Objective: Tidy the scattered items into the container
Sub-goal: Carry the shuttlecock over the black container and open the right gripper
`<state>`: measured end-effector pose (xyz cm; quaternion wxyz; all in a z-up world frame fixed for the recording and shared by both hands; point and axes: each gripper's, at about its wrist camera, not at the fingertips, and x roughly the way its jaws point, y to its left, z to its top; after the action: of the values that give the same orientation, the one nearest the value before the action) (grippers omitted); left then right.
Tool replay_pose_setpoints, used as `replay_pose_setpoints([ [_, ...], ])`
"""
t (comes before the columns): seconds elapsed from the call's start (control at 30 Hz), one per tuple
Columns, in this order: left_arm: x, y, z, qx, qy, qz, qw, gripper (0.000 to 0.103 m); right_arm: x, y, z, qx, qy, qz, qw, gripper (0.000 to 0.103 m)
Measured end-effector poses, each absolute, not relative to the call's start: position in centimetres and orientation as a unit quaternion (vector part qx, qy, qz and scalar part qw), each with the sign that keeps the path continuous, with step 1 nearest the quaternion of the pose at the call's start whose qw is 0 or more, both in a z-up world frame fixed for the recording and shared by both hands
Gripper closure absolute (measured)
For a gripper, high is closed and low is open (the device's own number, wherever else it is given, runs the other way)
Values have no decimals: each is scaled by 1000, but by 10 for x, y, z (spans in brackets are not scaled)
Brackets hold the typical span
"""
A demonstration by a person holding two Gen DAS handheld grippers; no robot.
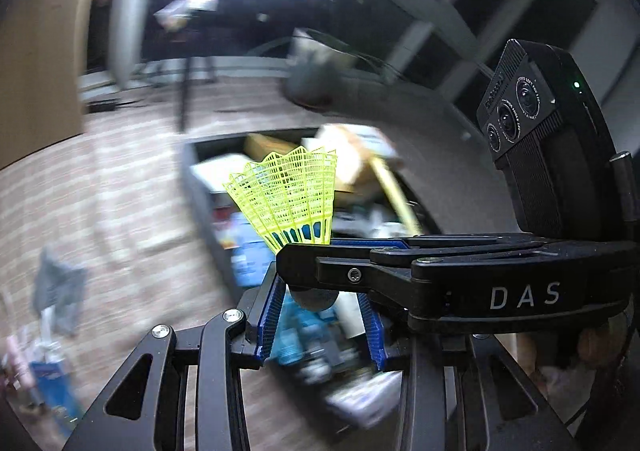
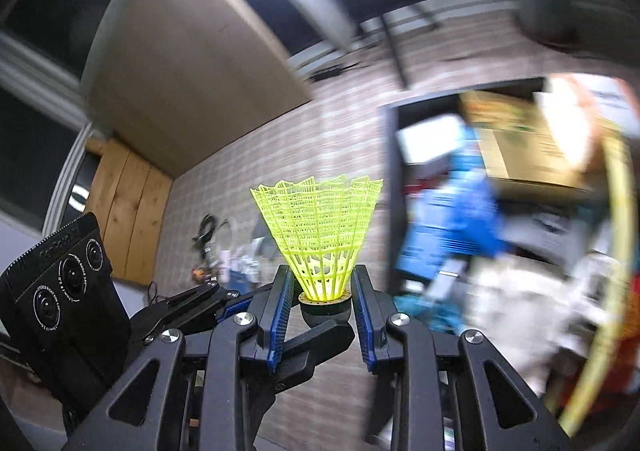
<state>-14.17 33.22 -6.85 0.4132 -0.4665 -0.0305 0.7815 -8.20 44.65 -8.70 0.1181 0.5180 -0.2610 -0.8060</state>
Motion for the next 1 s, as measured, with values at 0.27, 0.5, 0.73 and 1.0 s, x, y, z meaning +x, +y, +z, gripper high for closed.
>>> replay_pose_setpoints([
  [0.27, -117, 446, -68, -470, 3, 738, 484, 64, -31, 544, -87, 501, -287, -815, 44, 76],
  [0.5, -106, 506, -71, -473, 20, 721, 507, 64, -10, 599, -88, 494, -297, -817, 4, 76],
  [0.73, -105, 532, -76, -477, 39, 717, 506, 36, -5, 616, -91, 494, -292, -819, -3, 74],
  [1.0, -113, 506, -69, -462, 36, 740, 488, 29, 2, 626, -81, 480, -294, -826, -35, 43],
])
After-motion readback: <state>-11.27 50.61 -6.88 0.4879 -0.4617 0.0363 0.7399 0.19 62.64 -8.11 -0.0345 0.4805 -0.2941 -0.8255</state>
